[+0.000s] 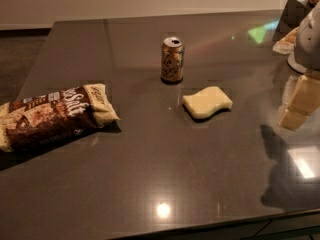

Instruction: Move orange can near brown chip bag

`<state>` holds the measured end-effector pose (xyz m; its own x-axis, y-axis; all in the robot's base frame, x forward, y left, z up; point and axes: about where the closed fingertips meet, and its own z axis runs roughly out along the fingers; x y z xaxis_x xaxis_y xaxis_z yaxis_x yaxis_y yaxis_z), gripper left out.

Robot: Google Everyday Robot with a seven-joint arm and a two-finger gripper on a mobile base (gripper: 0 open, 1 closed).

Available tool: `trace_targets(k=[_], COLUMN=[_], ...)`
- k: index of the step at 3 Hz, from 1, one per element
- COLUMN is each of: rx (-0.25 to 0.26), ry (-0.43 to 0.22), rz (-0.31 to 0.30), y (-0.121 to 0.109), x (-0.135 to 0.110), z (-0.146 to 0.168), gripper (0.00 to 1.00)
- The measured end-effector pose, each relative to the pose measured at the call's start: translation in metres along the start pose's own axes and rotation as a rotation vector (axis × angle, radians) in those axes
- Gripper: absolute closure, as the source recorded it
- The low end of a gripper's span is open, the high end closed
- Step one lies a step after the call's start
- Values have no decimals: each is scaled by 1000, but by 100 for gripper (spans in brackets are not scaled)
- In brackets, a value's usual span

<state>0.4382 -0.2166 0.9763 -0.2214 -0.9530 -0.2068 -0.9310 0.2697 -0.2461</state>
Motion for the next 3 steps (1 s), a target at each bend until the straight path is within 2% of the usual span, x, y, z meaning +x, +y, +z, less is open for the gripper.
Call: trace_targets(k=[1, 3], rx=[0, 87], ry=[0, -127], rz=[0, 134], y=[0, -58], x=[0, -28], z=[0, 23], gripper=[0, 0])
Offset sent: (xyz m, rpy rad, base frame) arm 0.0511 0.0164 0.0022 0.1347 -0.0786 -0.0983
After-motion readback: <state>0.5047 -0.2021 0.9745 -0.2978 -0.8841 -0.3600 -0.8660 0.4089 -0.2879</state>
